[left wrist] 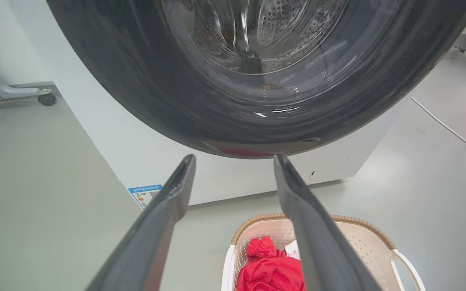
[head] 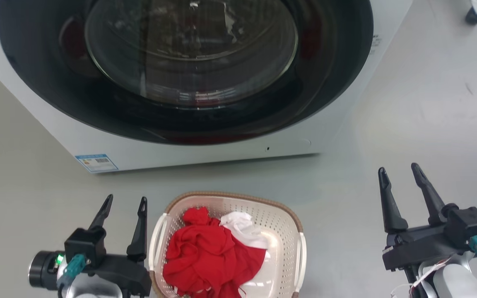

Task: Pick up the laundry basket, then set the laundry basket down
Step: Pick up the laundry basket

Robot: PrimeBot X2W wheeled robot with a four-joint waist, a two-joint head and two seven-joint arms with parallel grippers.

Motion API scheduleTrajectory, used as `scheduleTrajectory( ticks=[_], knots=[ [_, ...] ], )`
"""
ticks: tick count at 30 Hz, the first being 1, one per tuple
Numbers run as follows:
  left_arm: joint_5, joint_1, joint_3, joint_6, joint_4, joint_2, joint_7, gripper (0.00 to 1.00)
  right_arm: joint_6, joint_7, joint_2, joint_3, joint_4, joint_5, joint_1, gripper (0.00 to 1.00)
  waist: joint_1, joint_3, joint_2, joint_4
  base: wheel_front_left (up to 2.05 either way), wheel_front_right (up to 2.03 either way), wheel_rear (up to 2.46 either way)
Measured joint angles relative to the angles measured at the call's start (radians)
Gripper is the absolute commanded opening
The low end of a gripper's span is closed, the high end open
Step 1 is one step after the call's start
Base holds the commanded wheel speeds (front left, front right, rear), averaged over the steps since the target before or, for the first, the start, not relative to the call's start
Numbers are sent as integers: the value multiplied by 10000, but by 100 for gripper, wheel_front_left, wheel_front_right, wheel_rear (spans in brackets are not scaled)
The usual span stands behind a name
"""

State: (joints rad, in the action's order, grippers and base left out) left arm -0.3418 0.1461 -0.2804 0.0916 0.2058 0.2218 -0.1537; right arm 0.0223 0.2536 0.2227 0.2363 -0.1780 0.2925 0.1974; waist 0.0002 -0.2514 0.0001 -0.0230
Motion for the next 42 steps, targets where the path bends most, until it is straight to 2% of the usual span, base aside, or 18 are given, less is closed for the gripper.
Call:
scheduleTrajectory(
  ticks=[16,25,30,42],
  knots=[
    [-291,1935,-236,-922,1521,63,1126,100,56,29,-251,-142,491,-29,1023,100,1,-2354,1,-280,0,0,0],
    [-359,3061,-247,-1214,2389,96,1687,100,128,31,-447,-224,673,-46,1396,100,1,-3704,1,-415,0,0,0],
    [-366,3758,-217,-1455,2832,268,1987,100,128,31,-558,-238,779,-46,1700,100,1,-4457,1,-491,0,0,0],
    [-571,4722,-40,-1722,4268,637,2328,100,67,31,-947,-234,479,-48,2270,100,0,-5778,0,-888,0,0,0]
  ],
)
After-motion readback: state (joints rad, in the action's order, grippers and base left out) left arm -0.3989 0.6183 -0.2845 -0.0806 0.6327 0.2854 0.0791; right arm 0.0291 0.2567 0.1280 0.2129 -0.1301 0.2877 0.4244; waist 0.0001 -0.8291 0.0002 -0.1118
